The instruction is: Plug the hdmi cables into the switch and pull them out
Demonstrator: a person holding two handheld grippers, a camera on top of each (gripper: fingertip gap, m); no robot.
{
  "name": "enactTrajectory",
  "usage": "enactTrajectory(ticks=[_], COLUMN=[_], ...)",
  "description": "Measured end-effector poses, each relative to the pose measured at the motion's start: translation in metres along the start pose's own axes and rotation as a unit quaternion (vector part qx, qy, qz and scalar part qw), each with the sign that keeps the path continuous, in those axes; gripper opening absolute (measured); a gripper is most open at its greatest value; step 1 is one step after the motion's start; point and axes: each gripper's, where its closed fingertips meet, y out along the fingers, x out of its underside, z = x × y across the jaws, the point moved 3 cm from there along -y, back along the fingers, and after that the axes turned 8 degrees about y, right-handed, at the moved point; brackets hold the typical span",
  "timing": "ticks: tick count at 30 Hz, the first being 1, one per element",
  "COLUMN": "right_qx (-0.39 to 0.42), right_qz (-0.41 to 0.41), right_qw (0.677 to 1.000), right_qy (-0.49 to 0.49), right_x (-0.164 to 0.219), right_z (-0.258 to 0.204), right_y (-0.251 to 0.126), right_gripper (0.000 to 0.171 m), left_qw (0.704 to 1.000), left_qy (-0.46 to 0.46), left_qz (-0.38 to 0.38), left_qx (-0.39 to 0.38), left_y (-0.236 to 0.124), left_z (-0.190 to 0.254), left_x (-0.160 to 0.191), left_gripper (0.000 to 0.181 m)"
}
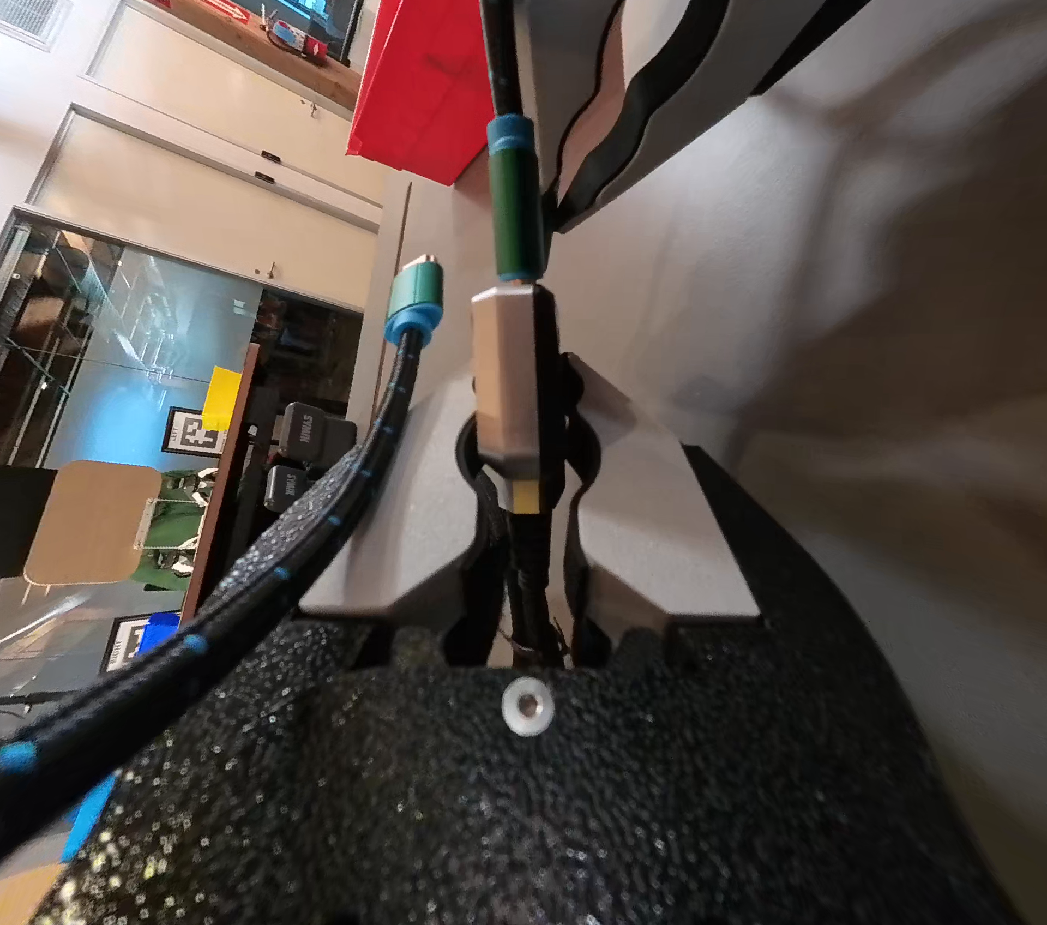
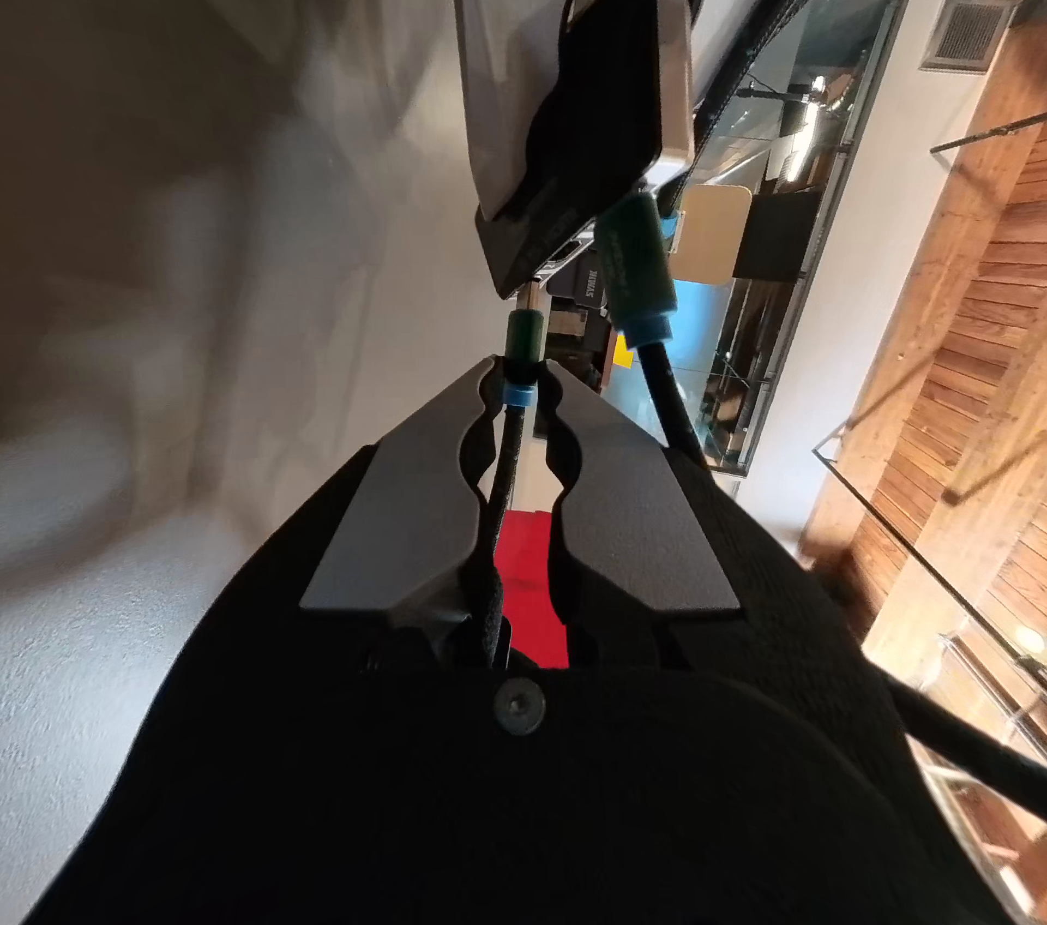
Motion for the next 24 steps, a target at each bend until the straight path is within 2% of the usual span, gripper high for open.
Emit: enactTrajectory(ticks=[14, 21, 24], right_qx=[0.008, -0.043, -0.075], right_qz=[-0.007, 0.007, 0.018], right_qw=[1.0, 0.998, 0.994], right_qy=[0.003, 0.052, 0.08], right_x=[-0.001, 0.0, 0.0], right_z=[-0.004, -0.019, -0.025], right_y=[0.0, 0.003, 0.003], right_gripper=[0.01, 0.01, 0.01], left_qw=[1.0, 0.997, 0.991], left_qy=[-0.006, -0.024, -0.042], left_qz=[-0.015, -0.028, -0.039], left_qx=[0.004, 0.062, 0.118], left_y=[0.003, 0.007, 0.007], left_z=[0.004, 0.016, 0.018], left_x=[0.0, 0.005, 0.008], left_gripper=[0.02, 0.02, 0.02])
